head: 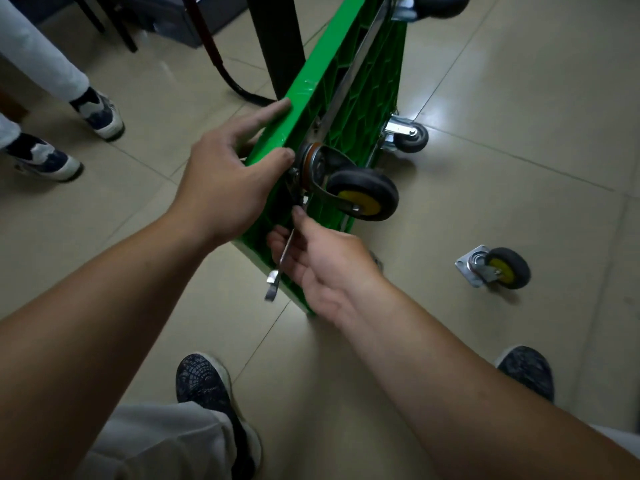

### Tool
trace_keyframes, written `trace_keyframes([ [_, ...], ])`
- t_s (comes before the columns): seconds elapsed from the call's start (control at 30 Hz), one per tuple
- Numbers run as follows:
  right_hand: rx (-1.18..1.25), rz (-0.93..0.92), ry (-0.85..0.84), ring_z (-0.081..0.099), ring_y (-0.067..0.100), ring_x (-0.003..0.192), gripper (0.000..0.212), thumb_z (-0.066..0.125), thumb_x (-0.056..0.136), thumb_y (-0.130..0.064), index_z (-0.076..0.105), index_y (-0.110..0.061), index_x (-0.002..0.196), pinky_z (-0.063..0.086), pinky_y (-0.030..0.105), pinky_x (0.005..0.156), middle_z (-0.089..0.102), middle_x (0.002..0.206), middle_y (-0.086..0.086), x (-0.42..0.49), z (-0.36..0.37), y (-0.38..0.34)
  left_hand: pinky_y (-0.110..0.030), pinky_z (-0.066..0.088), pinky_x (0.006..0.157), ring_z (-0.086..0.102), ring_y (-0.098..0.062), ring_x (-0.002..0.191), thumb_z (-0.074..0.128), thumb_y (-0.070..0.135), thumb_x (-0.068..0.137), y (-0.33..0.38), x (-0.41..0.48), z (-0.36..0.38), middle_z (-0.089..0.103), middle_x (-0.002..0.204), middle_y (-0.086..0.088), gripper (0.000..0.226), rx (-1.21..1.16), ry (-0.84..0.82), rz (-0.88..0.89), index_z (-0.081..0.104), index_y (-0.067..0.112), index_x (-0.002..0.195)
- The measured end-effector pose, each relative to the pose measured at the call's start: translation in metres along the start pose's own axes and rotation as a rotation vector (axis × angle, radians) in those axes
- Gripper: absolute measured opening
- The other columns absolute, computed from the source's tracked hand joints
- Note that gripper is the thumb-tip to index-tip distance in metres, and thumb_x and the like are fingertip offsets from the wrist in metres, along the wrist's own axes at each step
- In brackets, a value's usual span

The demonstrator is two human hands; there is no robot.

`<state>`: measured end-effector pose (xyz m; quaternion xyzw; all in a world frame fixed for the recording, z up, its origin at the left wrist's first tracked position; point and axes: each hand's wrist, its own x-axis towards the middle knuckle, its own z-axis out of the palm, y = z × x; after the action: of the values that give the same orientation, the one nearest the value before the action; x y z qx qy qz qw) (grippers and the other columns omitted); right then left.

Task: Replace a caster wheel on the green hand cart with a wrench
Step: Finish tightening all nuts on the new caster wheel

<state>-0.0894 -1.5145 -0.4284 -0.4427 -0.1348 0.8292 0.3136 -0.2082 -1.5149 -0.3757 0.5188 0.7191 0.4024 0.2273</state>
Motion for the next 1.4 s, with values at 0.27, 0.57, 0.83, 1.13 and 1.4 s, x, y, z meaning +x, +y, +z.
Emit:
trace_keyframes([
  [0.27,-0.732,-0.754,0.067,0.07,0.011,0.096,0.025,0.057,0.101,-0.023,0.067,-0.025,0.124,0.06,0.037,0.085,0.073,0.103,-0.004,0.025,-0.068,0.045,-0.046,0.056,0.098,0.064,-0.016,0.118,0.065,0.041,0.086,0.005,0.0,-0.002,0.063,0.137,0.008,0.054,-0.008,-0.025,-0.004,0.056,0.054,0.138],
  [0.57,-1.074,-1.116,0.021,0.052,-0.004,0.102,0.028,0.063,0.096,-0.007,0.067,-0.001,0.123,0.036,-0.001,0.091,0.07,0.11,0.011,0.082,-0.088,0.027,-0.045,0.056,0.099,0.065,-0.017,0.12,0.066,0.033,0.092,0.0,0.002,-0.002,0.063,0.137,0.009,0.053,0.008,-0.023,-0.002,0.055,0.046,0.142],
  [0.83,-1.093,-1.042,-0.171,0.058,0.0,0.101,0.026,0.059,0.099,-0.014,0.068,-0.004,0.121,0.038,0.001,0.088,0.07,0.11,0.002,0.099,-0.083,0.019,-0.04,0.057,0.098,0.066,-0.014,0.119,0.065,0.025,0.094,-0.004,0.006,-0.001,0.065,0.137,0.007,0.054,0.013,-0.02,-0.002,0.055,0.037,0.145],
  [1.13,-1.111,-0.72,-0.06,0.063,0.008,0.064,0.026,0.053,0.103,-0.029,0.065,-0.012,0.087,0.045,0.016,0.053,0.064,0.072,-0.003,0.046,-0.056,0.012,-0.044,0.053,0.103,0.064,-0.012,0.12,0.065,0.035,0.09,0.0,0.002,0.001,0.064,0.134,0.013,0.053,0.04,0.0,-0.002,0.055,0.05,0.141],
  [1.4,-0.129,0.114,-0.133,0.058,0.013,0.04,0.026,0.051,0.104,-0.029,0.058,-0.006,0.094,0.048,0.021,0.039,0.054,0.07,0.006,0.008,0.001,-0.019,-0.045,0.053,0.103,0.061,-0.008,0.122,0.064,0.043,0.086,0.001,-0.001,0.0,0.063,0.138,0.012,0.054,0.042,0.005,0.011,0.055,0.055,0.138],
])
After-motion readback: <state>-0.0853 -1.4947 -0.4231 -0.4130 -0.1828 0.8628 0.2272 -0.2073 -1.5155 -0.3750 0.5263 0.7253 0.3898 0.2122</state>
